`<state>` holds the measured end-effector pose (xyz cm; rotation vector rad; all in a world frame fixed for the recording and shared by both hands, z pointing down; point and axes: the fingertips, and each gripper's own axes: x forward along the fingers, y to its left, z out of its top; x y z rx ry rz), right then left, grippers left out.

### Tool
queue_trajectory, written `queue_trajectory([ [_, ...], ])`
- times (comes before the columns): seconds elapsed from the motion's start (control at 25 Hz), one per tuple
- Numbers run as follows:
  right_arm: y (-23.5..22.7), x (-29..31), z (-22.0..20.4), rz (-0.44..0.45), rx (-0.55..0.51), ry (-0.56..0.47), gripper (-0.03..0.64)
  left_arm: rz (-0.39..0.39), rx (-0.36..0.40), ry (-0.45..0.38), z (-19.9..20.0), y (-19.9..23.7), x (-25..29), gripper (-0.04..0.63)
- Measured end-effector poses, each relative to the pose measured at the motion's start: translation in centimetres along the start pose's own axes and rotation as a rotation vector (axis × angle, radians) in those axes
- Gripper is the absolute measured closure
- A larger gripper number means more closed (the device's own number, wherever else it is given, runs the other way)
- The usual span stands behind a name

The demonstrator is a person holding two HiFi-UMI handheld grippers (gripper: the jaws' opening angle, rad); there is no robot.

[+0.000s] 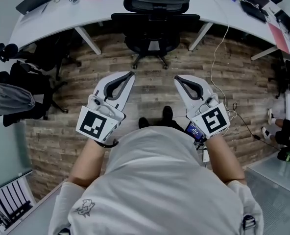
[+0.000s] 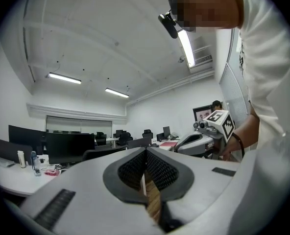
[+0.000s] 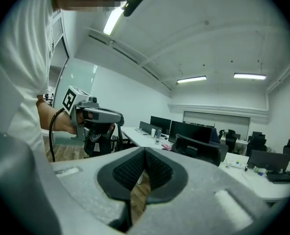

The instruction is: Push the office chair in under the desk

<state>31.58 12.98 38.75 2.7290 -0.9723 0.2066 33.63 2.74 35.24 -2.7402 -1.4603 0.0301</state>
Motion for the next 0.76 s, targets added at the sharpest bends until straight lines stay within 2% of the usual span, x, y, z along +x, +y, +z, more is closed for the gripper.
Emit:
queue_trajectory([
  [0.24,2.0,0.3,0.2,-0.01,-0.004,0.013,0.614,-0.009,-0.021,-0.008,-0.3,0.1,-2.1,0.597],
  [0.76,2.5,1.6,1.0,-0.025,-0.013,0.021,0.614,-0.034,-0.052,-0.001,-1.2,1.0,-2.6,0.597],
])
